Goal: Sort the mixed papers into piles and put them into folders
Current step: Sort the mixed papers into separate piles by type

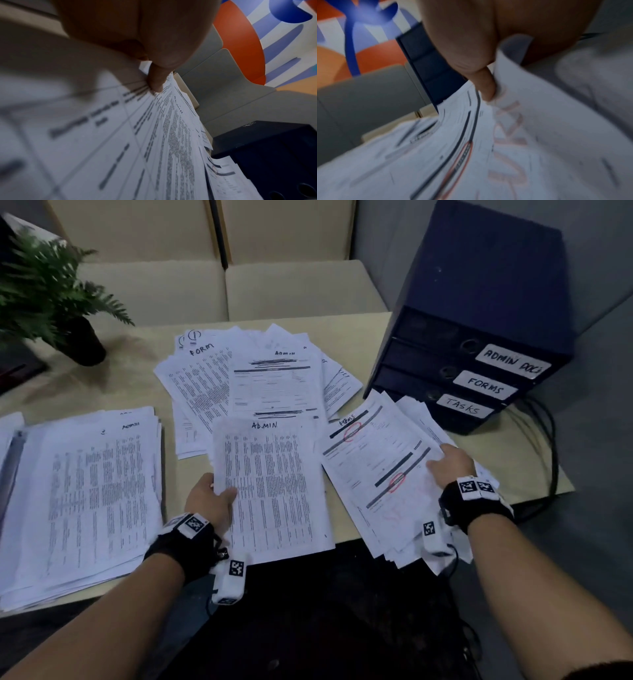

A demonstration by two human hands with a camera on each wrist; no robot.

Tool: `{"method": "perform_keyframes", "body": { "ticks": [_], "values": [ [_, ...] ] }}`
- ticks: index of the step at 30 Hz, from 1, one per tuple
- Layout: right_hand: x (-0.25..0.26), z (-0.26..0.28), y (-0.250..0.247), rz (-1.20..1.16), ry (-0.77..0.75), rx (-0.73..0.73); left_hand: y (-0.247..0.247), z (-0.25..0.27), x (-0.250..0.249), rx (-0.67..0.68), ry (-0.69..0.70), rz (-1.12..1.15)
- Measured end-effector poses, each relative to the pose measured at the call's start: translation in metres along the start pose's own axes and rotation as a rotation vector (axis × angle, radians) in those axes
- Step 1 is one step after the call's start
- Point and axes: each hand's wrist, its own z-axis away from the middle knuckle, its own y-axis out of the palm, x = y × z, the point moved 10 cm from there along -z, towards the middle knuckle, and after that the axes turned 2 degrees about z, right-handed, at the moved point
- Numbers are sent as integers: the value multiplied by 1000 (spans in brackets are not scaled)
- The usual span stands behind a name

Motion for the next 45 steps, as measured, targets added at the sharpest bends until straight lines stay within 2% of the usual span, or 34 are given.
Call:
{"method": "perform_keyframes", "body": {
  "ticks": [3,5,7,9,11,15,19,21,25,27,30,35,37,40,45],
  "values": [
    [-4,2,-6,152,47,-150,5,4,-7,-13,21,-5],
    [14,15,3,250,-69,-178,5,6,-11,-15,38,-3],
    [32,30,38,240,-209,-30,5,8,-15,-30,66,0],
    [35,42,78,317,-274,152,6,9,-15,-28,61,14],
    [35,48,90,352,-282,194,7,12,-19,-28,74,6],
    [57,54,78,188,-293,112,8,14,-18,-26,65,50],
    [99,78,88,-45,-375,227,0,19,-21,-24,104,116],
    [115,92,100,-142,-365,299,-11,22,-24,-29,131,140],
    [144,120,133,-296,-307,382,-42,21,-14,-31,143,267],
    [161,132,151,-286,-313,408,-62,17,-4,-40,137,338],
    [194,154,177,-297,-344,433,-105,9,17,-91,133,291],
    [253,199,221,-305,-366,470,-178,-5,66,-192,50,295],
    [278,211,241,-269,-377,470,-212,-10,78,-269,54,297],
    [307,228,276,-206,-358,471,-255,-18,84,-347,104,167],
    [331,249,303,-165,-316,458,-259,-23,62,-239,228,29]
  ]
}}
